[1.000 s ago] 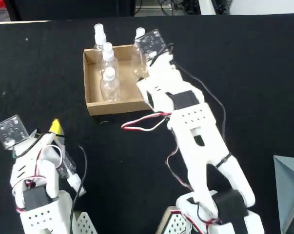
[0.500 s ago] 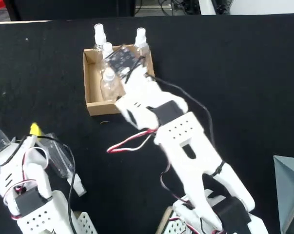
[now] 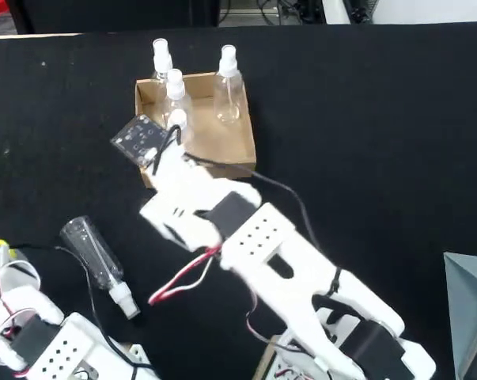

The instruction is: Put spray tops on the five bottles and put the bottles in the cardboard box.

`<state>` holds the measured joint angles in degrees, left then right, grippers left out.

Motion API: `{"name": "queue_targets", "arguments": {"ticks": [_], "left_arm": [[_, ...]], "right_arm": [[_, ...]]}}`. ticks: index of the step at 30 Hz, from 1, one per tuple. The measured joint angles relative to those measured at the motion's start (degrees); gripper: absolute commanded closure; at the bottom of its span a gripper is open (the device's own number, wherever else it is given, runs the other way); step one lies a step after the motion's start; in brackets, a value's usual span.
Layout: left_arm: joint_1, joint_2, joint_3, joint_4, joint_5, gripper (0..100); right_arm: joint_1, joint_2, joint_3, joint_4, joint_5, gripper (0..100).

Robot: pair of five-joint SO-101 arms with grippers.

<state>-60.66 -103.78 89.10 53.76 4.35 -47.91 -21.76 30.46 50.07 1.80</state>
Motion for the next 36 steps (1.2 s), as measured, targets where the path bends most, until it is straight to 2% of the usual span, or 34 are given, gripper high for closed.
{"name": "queue_targets", "arguments": {"ticks": [8, 13, 17, 24, 36], "left_arm": [[-4.31, 0.09, 3.25, 0.0, 0.0, 79], [-6.33, 0.09, 3.25, 0.0, 0.97, 79], [-8.0, 0.09, 3.25, 0.0, 1.23, 79], [-9.58, 0.09, 3.25, 0.0, 1.23, 79], [-11.78, 0.09, 3.25, 0.0, 4.57, 79]], "right_arm": [[-9.93, 0.0, 0.0, 0.0, -3.87, 73.7], [-13.54, 0.0, 0.0, -2.55, -5.8, 73.7], [-14.15, 1.49, 0.0, -7.56, -6.24, 74.0], [-14.15, 12.4, 0.0, -16.97, -6.24, 73.7], [-17.76, 23.74, -7.38, -14.15, -6.33, 73.7]]}}
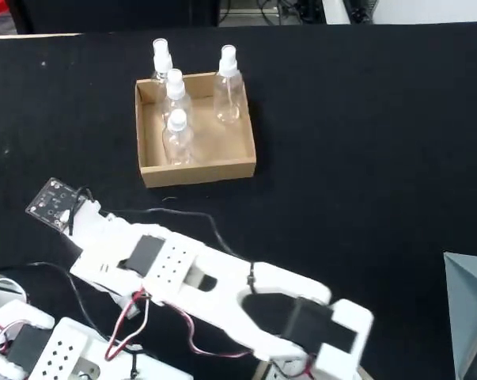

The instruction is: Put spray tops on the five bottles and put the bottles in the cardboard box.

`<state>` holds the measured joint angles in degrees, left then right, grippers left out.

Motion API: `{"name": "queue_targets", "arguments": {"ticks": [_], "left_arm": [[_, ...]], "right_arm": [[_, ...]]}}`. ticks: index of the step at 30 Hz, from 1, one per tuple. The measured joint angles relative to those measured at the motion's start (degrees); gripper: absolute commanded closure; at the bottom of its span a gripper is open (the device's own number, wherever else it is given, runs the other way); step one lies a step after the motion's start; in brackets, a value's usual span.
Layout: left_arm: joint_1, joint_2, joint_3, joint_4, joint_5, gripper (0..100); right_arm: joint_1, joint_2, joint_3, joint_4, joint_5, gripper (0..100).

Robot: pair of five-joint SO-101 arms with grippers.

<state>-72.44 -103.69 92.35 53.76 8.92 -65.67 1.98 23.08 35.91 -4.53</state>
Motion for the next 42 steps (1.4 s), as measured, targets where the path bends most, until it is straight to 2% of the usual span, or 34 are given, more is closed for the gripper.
{"name": "queue_targets", "arguments": {"ticks": [12, 19, 23, 30, 42], "left_arm": [[-0.53, 0.0, 0.0, 0.0, 0.18, 79], [-0.53, 0.0, 0.0, 0.0, 0.18, 79], [-0.53, 0.0, 0.0, 0.0, 0.18, 79], [-0.53, 0.0, 0.0, 0.0, 0.18, 79], [-0.53, 0.0, 0.0, 0.0, 0.18, 79]], "right_arm": [[0.0, 14.95, -9.05, 0.26, -0.18, 74.1], [0.09, 16.18, -10.46, 2.64, -0.18, 93.0], [1.93, 16.18, -11.08, 4.31, -0.18, 97.4], [4.92, 16.18, -11.16, 5.63, -0.18, 97.7], [9.49, 10.64, -11.87, 14.33, -0.18, 97.7]]}}
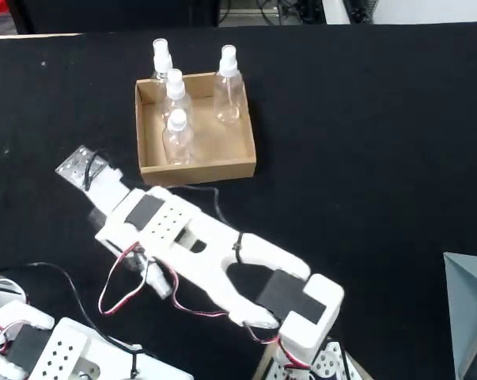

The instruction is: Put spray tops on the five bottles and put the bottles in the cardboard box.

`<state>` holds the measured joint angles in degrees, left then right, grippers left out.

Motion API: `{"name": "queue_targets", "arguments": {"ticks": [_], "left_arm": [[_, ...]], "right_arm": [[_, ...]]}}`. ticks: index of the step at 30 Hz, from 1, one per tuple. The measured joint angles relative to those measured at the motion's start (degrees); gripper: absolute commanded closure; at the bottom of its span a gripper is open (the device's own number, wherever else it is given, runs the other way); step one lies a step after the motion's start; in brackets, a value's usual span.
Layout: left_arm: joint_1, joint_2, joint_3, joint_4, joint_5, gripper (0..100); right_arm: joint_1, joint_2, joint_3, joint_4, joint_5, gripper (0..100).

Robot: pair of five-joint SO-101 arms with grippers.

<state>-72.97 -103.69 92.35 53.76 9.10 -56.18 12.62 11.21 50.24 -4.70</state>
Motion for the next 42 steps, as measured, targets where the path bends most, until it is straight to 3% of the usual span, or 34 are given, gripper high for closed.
{"name": "queue_targets", "arguments": {"ticks": [24, 35, 42], "left_arm": [[0.0, 0.0, 0.0, 0.0, 0.0, 79], [0.0, 0.0, 0.0, 0.0, 0.0, 79], [0.0, 0.0, 0.0, 0.0, 0.0, 79]], "right_arm": [[0.09, -13.8, 0.0, 16.44, -0.18, 97.3], [6.24, -18.81, 0.0, 20.84, -16.35, 97.2], [10.55, -22.68, 0.0, 25.67, -32.18, 97.2]]}}
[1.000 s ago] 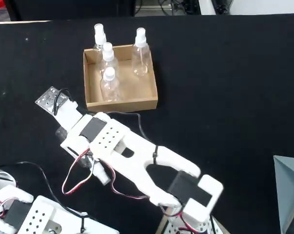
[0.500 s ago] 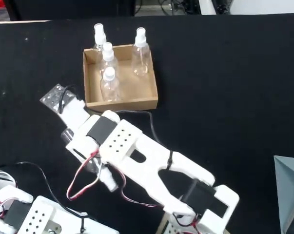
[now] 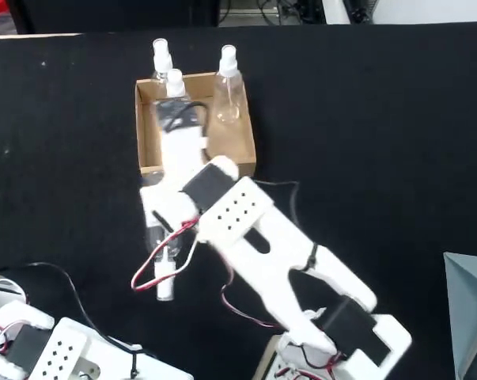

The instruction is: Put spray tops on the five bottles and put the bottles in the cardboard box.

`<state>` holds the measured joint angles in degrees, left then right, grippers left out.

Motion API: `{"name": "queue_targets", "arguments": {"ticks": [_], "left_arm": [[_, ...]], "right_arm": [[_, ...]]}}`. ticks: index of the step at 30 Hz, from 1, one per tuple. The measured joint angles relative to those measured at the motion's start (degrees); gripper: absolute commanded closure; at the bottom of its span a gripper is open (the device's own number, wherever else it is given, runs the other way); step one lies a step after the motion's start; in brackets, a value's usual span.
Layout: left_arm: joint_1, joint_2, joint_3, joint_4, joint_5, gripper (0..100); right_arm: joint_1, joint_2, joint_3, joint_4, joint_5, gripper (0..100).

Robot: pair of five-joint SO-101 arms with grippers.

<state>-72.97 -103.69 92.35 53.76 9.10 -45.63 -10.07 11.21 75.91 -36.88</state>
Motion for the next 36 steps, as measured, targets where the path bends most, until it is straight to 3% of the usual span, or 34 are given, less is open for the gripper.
{"name": "queue_targets", "arguments": {"ticks": [10, 19, 25, 36], "left_arm": [[0.0, 0.0, 0.0, 0.0, 0.0, 79], [0.0, 0.0, 0.0, 0.0, 0.0, 79], [0.0, 0.0, 0.0, 0.0, 0.0, 79], [0.0, 0.0, 0.0, 0.0, 0.0, 79]], "right_arm": [[9.67, -6.15, 0.0, 8.79, -13.54, 97.6], [16.97, -11.34, 0.0, 18.2, -30.07, 97.2], [24.62, -11.6, 0.35, 19.16, -32.35, 97.2], [30.33, -11.6, 14.68, 5.8, -32.53, 97.2]]}}
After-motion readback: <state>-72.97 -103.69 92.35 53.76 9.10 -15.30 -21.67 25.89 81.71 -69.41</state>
